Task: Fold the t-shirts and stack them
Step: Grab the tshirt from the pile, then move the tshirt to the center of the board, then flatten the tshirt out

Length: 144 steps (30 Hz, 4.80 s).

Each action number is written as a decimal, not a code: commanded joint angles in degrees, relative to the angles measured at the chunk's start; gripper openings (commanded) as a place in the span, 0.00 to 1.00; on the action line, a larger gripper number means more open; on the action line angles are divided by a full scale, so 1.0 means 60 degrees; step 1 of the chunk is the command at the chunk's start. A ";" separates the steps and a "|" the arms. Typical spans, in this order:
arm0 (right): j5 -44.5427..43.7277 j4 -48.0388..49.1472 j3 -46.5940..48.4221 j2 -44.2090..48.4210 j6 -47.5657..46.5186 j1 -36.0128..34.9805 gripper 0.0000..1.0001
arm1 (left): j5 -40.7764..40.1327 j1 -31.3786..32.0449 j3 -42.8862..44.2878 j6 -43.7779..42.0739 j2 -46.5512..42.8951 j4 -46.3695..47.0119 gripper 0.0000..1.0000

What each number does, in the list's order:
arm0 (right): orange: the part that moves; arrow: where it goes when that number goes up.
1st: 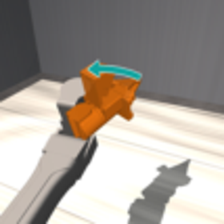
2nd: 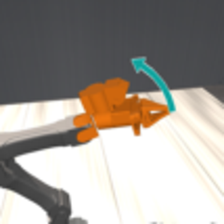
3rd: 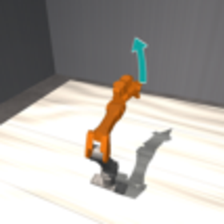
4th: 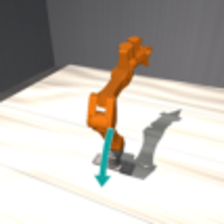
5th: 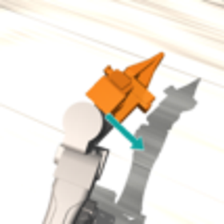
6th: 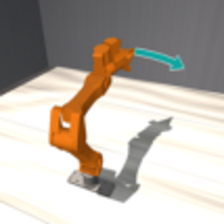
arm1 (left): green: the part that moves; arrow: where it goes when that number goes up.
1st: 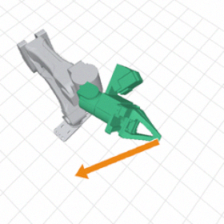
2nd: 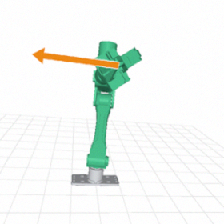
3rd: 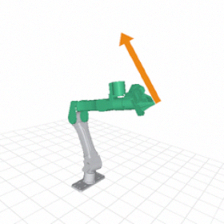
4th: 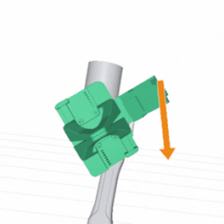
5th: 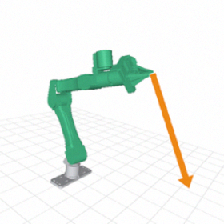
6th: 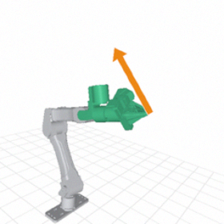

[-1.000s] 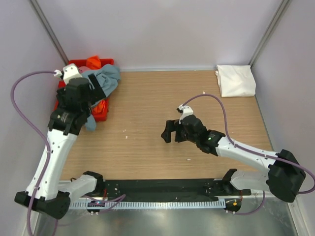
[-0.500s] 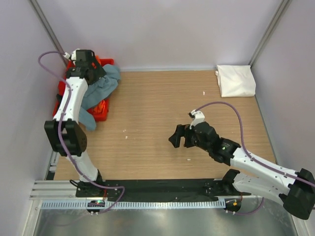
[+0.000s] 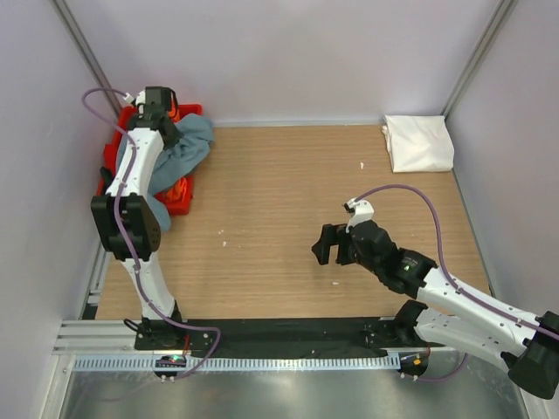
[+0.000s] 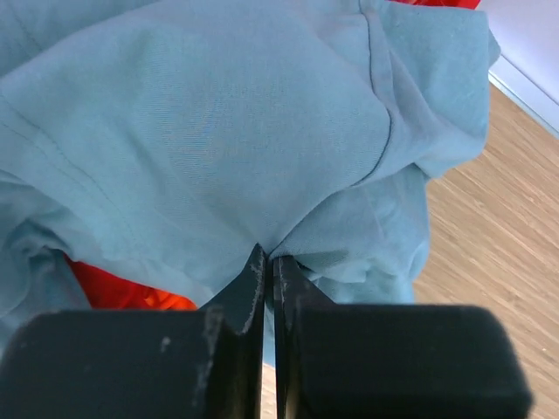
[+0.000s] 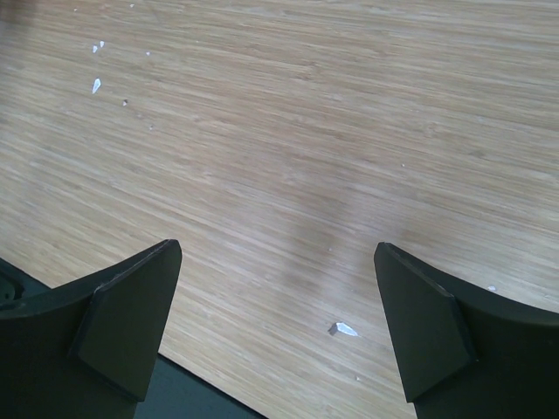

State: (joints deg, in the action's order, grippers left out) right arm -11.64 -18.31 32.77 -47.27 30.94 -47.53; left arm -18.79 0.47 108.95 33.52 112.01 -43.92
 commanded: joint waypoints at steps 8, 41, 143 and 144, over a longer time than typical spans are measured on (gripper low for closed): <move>-0.3402 -0.1529 0.2239 -0.0545 -0.0482 -0.0004 1.00 | -0.0592 0.2746 0.4860 -0.1499 -0.1280 -0.1687 0.00; -0.0008 -0.2147 0.9592 -0.9755 0.0336 -0.2054 0.96 | -0.0648 0.2326 -0.7579 -0.0694 -0.9422 -0.0372 1.00; -0.1193 -0.2691 1.0491 -0.8665 0.0542 -0.0606 0.01 | -0.0854 0.2031 -0.8651 -0.0928 -1.1270 -0.0122 1.00; -0.1325 -0.2822 1.0156 -0.7921 0.0498 -0.0256 0.02 | -0.0491 0.2046 -0.8665 -0.0928 -1.1256 -0.0092 1.00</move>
State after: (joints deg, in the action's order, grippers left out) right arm -13.72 -33.47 95.92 -106.87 35.83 -53.28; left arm -24.82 12.99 57.04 28.10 44.47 -47.55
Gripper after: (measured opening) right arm 0.026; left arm 0.996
